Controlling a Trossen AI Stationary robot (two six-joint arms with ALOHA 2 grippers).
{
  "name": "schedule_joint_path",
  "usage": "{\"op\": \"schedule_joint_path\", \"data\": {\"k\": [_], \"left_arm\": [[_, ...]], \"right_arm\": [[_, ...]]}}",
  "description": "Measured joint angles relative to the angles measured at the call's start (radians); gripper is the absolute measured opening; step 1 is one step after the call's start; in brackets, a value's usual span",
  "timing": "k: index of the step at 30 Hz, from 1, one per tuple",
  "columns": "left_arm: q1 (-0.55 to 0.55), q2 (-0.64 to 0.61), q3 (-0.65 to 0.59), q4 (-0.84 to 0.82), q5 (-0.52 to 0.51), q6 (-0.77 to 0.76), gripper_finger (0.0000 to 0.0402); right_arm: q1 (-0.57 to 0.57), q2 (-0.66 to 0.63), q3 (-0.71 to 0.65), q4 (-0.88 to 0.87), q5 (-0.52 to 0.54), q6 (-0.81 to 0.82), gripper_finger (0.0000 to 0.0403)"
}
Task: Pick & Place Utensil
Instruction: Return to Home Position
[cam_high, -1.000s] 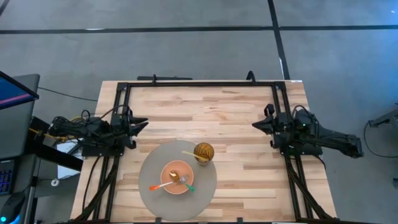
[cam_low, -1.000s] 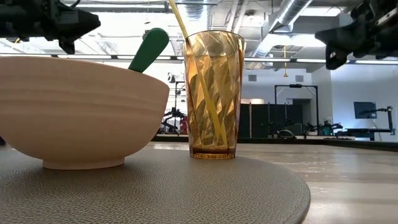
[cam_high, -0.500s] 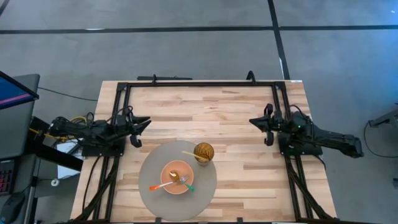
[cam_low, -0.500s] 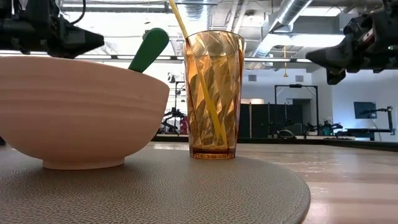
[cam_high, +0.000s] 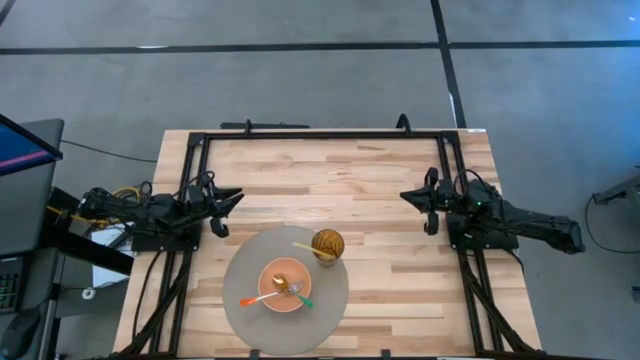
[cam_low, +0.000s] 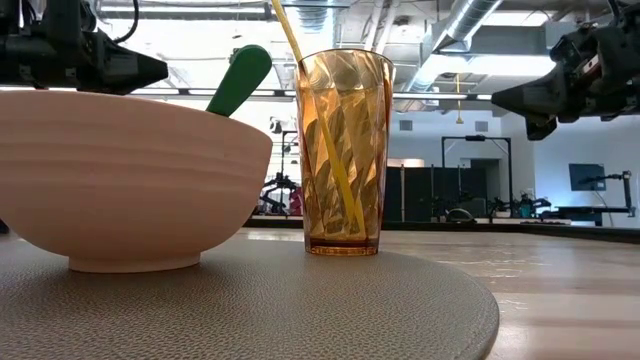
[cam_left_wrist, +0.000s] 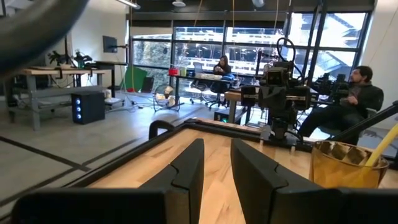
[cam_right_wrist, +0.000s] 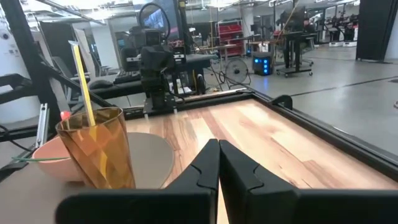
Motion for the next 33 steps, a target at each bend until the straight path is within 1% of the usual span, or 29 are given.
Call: {"op": "schedule_joint_path", "data": {"k": [7,33], "left_arm": [[0.0,0.0,0.0,0.0,0.0,-0.032,0.0081],[0.0,0.001,0.0,0.007,0.0,-0.034,0.0081]], "right_arm": [[0.0,0.0,0.0,-0.001,-0.002,0.0,0.0],[0.0,0.0,0.0,-0.002,-0.005,0.0,0.0]]}}
